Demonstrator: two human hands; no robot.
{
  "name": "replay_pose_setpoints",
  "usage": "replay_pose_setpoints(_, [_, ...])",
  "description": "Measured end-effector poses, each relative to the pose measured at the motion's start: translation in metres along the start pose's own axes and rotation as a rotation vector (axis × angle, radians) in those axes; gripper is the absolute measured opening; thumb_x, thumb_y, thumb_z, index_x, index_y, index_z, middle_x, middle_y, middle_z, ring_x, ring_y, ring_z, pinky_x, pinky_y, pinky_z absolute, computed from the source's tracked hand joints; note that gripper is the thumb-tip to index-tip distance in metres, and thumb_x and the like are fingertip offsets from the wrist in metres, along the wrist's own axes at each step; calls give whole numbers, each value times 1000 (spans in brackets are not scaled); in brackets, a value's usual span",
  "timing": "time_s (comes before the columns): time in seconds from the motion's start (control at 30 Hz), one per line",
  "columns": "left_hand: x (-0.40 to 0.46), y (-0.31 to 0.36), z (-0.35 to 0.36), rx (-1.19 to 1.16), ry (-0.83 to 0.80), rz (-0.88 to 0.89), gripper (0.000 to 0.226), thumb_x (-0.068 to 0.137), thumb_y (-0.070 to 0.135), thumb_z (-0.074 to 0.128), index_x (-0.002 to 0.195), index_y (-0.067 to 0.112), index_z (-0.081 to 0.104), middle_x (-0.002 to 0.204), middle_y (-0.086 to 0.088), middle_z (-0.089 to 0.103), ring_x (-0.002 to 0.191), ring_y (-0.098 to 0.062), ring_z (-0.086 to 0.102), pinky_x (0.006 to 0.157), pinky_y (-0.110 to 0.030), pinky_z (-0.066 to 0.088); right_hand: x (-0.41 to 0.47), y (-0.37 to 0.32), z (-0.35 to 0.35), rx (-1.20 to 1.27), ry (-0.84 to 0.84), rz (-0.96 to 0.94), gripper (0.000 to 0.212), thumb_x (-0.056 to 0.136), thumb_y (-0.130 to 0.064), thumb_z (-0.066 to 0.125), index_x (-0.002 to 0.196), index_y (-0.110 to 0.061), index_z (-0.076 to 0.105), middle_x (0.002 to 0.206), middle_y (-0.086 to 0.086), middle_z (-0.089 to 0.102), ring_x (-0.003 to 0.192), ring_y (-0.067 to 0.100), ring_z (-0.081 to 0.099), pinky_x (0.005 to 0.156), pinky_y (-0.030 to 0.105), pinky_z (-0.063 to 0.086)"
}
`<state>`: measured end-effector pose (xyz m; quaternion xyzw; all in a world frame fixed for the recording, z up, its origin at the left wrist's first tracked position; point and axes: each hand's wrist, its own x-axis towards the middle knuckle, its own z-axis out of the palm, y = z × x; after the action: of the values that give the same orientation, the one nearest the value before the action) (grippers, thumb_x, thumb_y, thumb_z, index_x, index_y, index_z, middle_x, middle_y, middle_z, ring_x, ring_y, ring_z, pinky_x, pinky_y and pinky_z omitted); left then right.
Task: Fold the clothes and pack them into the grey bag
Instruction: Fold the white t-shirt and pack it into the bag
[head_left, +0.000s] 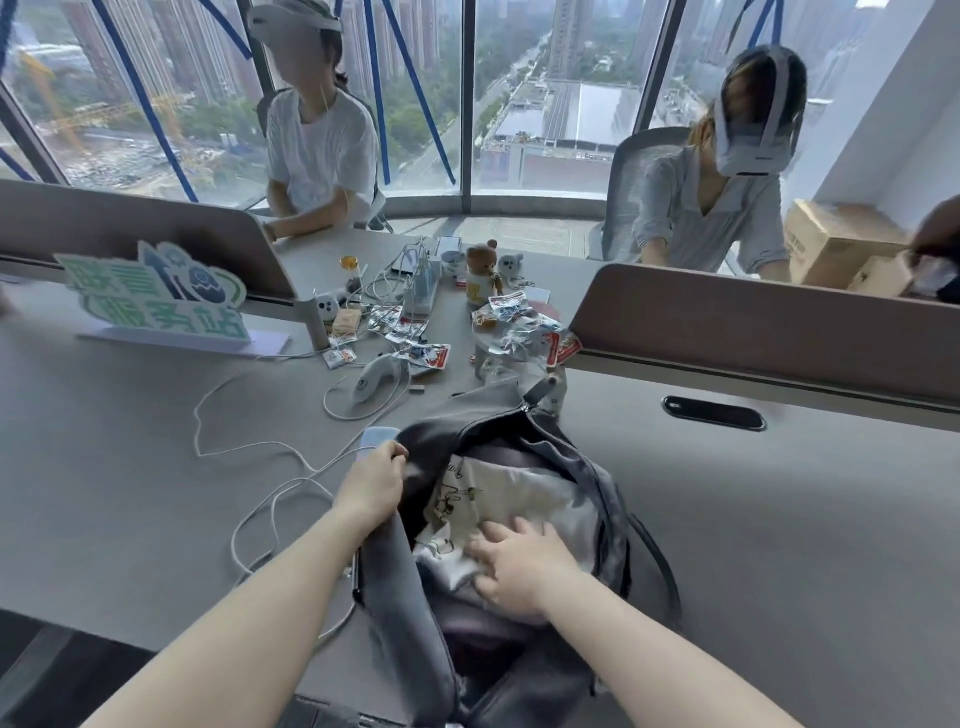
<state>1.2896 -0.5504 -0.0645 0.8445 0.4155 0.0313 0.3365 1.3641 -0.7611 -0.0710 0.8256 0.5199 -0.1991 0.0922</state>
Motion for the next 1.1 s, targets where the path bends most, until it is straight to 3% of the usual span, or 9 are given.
replay_pose_setpoints(0.1, [-14, 1, 7, 282, -96, 40, 61, 84, 48, 62, 138, 29, 40, 133, -6, 52, 120, -28, 54, 95, -39, 45, -1, -13, -1, -9, -36, -3, 56, 94, -54, 34, 148, -39, 27, 160, 3, 18, 142, 40, 19, 109, 55, 22])
replay_pose_setpoints(0.2, [-23, 7, 12, 536, -100, 74, 72, 84, 21, 55, 147, 33, 23, 132, -10, 45, 116, -32, 55, 93, -42, 48, -7, -9, 4, -38, -110, -15, 55, 97, -59, 30, 150, -47, 17, 165, 0, -2, 148, 41, 1, 116, 61, 8])
replay_pose_setpoints(0.4, [-12, -2, -11, 352, 27, 57, 62, 82, 12, 49, 142, 29, 41, 129, -15, 56, 114, -36, 57, 92, -38, 46, -12, 11, 12, -50, -165, 49, 55, 98, -61, 27, 149, -53, 8, 163, -7, -9, 148, 42, -4, 114, 64, 0])
replay_pose_setpoints(0.47, [-18, 3, -12, 426, 67, 97, 53, 83, 16, 51, 136, 25, 49, 128, -14, 53, 116, -34, 52, 93, -39, 44, -18, 9, 9, 1, -130, 31, 54, 98, -59, 30, 149, -50, 15, 164, -4, -1, 148, 40, 3, 116, 59, 8])
replay_pose_setpoints(0.53, [-26, 13, -5, 538, 156, 272, 43, 80, 17, 54, 122, 20, 60, 120, -11, 56, 110, -35, 52, 87, -42, 46, -26, 10, 5, 117, 18, 23, 49, 97, -53, 33, 145, -43, 35, 158, 1, 28, 142, 34, 28, 114, 48, 25])
replay_pose_setpoints(0.67, [-49, 44, 21, 544, 20, 702, 36, 82, 27, 43, 107, 20, 68, 108, -5, 63, 99, -33, 58, 80, -40, 47, -47, 21, 2, 72, 218, 128, 35, 99, -38, 32, 113, -23, 60, 111, 1, 62, 101, 28, 58, 97, 40, 39])
replay_pose_setpoints(0.8, [-67, 52, 51, 672, -365, 720, 37, 93, 30, 44, 129, 31, 56, 133, 1, 51, 120, -26, 48, 94, -38, 41, -68, 26, 1, -78, 99, 134, 35, 98, -34, 34, 111, -16, 60, 109, 8, 64, 97, 31, 61, 108, 47, 24])
replay_pose_setpoints(0.93, [-73, 44, 69, 711, -458, 657, 39, 93, 40, 41, 132, 36, 48, 140, 1, 43, 124, -27, 42, 95, -44, 44, -81, 25, 1, -188, 34, 120, 38, 91, -43, 43, 101, -15, 65, 98, 9, 68, 99, 30, 55, 105, 47, 21])
replay_pose_setpoints(1.1, [-74, 45, 71, 821, -472, 631, 43, 89, 46, 52, 131, 42, 45, 136, 2, 42, 116, -29, 44, 89, -42, 48, -89, 37, 4, -169, 332, -19, 25, 87, -32, 55, 69, -20, 67, 73, -1, 63, 79, 25, 54, 89, 47, 43])
